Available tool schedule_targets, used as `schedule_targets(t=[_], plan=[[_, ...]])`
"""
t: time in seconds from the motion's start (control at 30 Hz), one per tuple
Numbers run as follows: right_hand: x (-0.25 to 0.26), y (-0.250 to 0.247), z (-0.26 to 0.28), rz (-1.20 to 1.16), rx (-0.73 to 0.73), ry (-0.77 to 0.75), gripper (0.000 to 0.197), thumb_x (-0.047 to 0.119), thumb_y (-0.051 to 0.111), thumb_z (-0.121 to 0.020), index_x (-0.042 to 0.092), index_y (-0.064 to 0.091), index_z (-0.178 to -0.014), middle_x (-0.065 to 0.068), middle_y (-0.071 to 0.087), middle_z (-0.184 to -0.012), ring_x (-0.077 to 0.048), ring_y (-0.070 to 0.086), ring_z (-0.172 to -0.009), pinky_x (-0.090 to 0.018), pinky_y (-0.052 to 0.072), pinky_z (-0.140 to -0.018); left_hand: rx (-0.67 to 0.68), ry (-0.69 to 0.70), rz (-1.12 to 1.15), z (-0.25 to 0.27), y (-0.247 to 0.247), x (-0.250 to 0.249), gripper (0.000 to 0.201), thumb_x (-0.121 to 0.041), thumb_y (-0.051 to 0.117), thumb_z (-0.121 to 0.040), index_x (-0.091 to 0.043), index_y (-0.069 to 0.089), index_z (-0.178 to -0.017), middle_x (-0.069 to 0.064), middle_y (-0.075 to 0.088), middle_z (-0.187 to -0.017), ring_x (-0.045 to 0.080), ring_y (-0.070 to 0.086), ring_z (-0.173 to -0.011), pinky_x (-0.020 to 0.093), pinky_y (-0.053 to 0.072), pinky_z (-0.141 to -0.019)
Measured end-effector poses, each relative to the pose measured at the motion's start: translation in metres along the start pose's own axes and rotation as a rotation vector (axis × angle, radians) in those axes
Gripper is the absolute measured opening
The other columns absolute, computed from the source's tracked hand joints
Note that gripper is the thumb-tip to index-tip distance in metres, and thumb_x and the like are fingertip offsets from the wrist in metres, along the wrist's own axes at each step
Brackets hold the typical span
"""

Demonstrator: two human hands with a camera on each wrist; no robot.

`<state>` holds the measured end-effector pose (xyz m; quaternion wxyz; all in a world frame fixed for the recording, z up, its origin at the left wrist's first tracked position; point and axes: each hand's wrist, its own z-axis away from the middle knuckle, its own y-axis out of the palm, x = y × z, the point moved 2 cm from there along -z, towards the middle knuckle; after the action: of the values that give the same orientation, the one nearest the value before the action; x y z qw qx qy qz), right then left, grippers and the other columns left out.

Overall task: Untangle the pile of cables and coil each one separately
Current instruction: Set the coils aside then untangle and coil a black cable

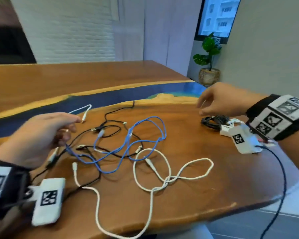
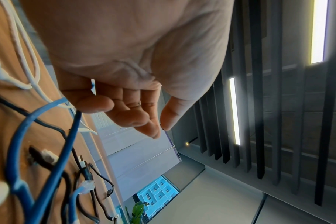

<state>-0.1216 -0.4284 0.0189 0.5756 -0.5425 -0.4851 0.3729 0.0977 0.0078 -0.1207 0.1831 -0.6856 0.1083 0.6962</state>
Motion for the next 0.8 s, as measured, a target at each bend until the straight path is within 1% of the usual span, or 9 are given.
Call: schedule_targets(t=[0.03, 0.07, 0.13, 0.2, 0.23, 0.37, 0.47, 0.63, 0.8], plan=[[0.029, 0.004, -0.002, -0.012, 0.021, -0.076, 0.014, 0.04, 0.083, -0.08, 0.036, 0.075, -0.09, 0.018, 0.073, -0.087, 0.001, 0.066, -0.081, -0.027, 0.053, -0.074, -0.001, 0.056, 0.013, 0.037, 0.034, -0.039, 0.024, -0.033, 0.066, -0.097, -0.013, 0.076, -0.106, 0.006, 0.069, -0.085, 0.019, 0.058, -0.063, 0.037, 0.038, -0.042], [0.059, 0.008, -0.003, -0.026, 0.047, -0.154, 0.015, 0.04, 0.083, -0.079, 0.036, 0.075, -0.091, 0.019, 0.074, -0.085, 0.003, 0.066, -0.08, -0.025, 0.053, -0.075, -0.032, 0.06, 0.023, 0.048, 0.047, -0.051, 0.018, -0.024, 0.063, -0.098, -0.011, 0.076, -0.098, 0.002, 0.063, -0.075, 0.015, 0.051, -0.056, 0.032, 0.032, -0.045], [0.114, 0.019, -0.002, -0.039, 0.115, -0.306, 0.017, 0.04, 0.082, -0.079, 0.036, 0.075, -0.094, 0.022, 0.074, -0.085, 0.012, 0.063, -0.079, -0.013, 0.048, -0.071, -0.061, 0.131, 0.008, 0.059, 0.053, -0.06, 0.017, -0.017, 0.061, -0.098, -0.009, 0.075, -0.094, 0.0, 0.059, -0.07, 0.013, 0.046, -0.053, 0.026, 0.031, -0.049], [0.162, 0.033, -0.003, -0.005, 0.177, -0.442, 0.016, 0.04, 0.078, -0.084, 0.037, 0.074, -0.099, 0.024, 0.073, -0.091, 0.014, 0.061, -0.079, -0.005, 0.041, -0.064, -0.108, 0.098, 0.001, 0.06, 0.046, -0.059, 0.017, -0.018, 0.062, -0.098, -0.009, 0.076, -0.094, 0.0, 0.06, -0.07, 0.013, 0.046, -0.053, 0.023, 0.033, -0.047], [0.182, 0.041, -0.005, 0.01, 0.198, -0.491, 0.016, 0.042, 0.075, -0.087, 0.036, 0.074, -0.102, 0.023, 0.073, -0.095, 0.011, 0.062, -0.08, -0.005, 0.041, -0.064, -0.115, 0.068, -0.001, 0.062, 0.045, -0.06, 0.017, -0.018, 0.063, -0.098, -0.008, 0.076, -0.094, 0.0, 0.06, -0.071, 0.013, 0.046, -0.053, 0.023, 0.034, -0.047], [0.244, 0.075, -0.016, 0.101, 0.311, -0.61, 0.029, 0.053, 0.07, -0.088, 0.031, 0.071, -0.108, 0.014, 0.071, -0.102, -0.011, 0.063, -0.092, -0.029, 0.049, -0.077, -0.13, 0.059, -0.012, 0.066, 0.045, -0.066, 0.016, -0.018, 0.064, -0.097, -0.008, 0.075, -0.093, 0.0, 0.061, -0.071, 0.013, 0.048, -0.054, 0.023, 0.035, -0.048], [0.267, 0.094, -0.021, 0.27, 0.412, -0.613, 0.045, 0.048, 0.079, -0.081, 0.027, 0.059, -0.115, 0.009, 0.064, -0.094, -0.018, 0.059, -0.088, -0.032, 0.049, -0.07, -0.137, 0.045, 0.011, 0.068, 0.044, -0.069, 0.016, -0.018, 0.065, -0.096, -0.005, 0.075, -0.097, 0.001, 0.061, -0.074, 0.014, 0.052, -0.057, 0.026, 0.039, -0.055], [0.275, 0.107, -0.033, 0.24, 0.394, -0.583, 0.034, 0.018, 0.068, -0.088, 0.025, 0.053, -0.117, 0.011, 0.053, -0.08, -0.011, 0.052, -0.072, -0.025, 0.04, -0.054, -0.145, 0.049, 0.022, 0.064, 0.041, -0.066, 0.014, -0.016, 0.064, -0.095, -0.015, 0.077, -0.09, 0.001, 0.066, -0.083, 0.017, 0.065, -0.078, 0.03, 0.053, -0.072], [0.273, 0.104, -0.047, 0.123, 0.22, -0.572, 0.017, 0.028, 0.07, -0.085, 0.031, 0.062, -0.1, 0.013, 0.054, -0.083, -0.014, 0.055, -0.08, -0.025, 0.038, -0.056, -0.207, 0.014, 0.016, 0.065, 0.038, -0.066, 0.014, -0.016, 0.063, -0.095, -0.022, 0.074, -0.102, -0.003, 0.07, -0.098, 0.019, 0.068, -0.1, 0.032, 0.052, -0.076]])
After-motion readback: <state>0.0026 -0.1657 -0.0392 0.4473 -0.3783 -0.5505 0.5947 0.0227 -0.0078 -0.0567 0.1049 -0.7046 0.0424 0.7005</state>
